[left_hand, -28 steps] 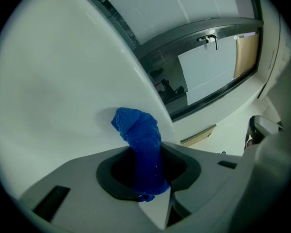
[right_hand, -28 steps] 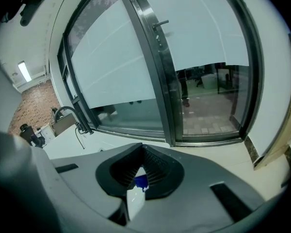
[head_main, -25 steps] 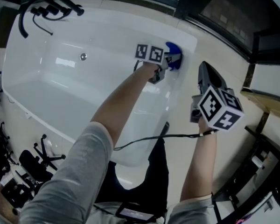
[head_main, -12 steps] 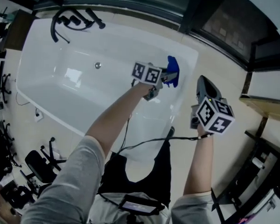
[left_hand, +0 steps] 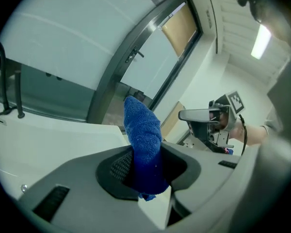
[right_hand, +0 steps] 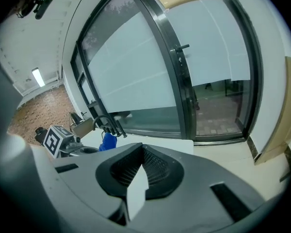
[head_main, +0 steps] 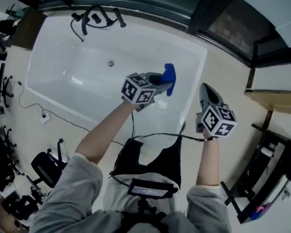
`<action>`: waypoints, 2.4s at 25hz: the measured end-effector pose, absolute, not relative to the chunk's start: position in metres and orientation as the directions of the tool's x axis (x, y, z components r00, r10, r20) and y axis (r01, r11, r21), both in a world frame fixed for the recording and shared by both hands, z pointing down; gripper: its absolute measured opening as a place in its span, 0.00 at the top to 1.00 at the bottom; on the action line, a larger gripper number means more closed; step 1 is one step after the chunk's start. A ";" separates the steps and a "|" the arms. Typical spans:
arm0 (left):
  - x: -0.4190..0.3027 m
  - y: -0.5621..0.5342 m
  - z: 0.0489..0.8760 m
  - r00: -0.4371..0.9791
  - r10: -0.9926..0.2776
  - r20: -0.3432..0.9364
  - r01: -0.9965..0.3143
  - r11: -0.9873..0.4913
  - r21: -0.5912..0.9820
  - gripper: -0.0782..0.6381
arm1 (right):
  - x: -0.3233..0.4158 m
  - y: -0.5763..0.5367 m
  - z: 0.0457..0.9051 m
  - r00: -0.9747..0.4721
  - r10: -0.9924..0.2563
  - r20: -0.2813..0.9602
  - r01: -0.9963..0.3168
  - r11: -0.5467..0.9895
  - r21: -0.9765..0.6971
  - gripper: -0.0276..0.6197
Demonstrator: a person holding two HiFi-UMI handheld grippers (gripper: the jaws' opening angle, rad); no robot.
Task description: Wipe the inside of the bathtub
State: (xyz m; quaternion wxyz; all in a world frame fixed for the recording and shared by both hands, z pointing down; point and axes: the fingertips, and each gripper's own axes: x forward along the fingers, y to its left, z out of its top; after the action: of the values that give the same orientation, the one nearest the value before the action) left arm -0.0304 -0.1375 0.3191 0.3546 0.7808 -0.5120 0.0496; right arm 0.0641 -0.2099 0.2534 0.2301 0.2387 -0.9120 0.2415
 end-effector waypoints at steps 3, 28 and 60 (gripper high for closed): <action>-0.028 -0.098 0.275 0.449 -0.788 0.420 -0.855 -0.244 0.457 0.73 | 0.077 -0.175 0.226 -0.776 -0.345 0.529 -0.562 0.760 -0.328 0.94; 0.041 0.197 0.139 0.148 -0.913 0.381 -0.959 -0.039 0.280 0.72 | 0.222 0.036 0.153 -0.825 -0.307 0.474 -0.506 0.775 -0.378 0.94; -0.064 0.331 0.137 0.073 -0.901 0.427 -0.985 0.003 0.175 0.72 | 0.215 0.177 0.175 -0.698 -0.469 0.541 -0.679 0.675 -0.290 0.94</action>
State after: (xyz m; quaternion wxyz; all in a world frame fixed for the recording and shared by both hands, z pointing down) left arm -0.0635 0.3315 0.1372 0.2175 0.6994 -0.6740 0.0957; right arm 0.2148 0.1773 0.1754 0.2168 0.3227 -0.8891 0.2417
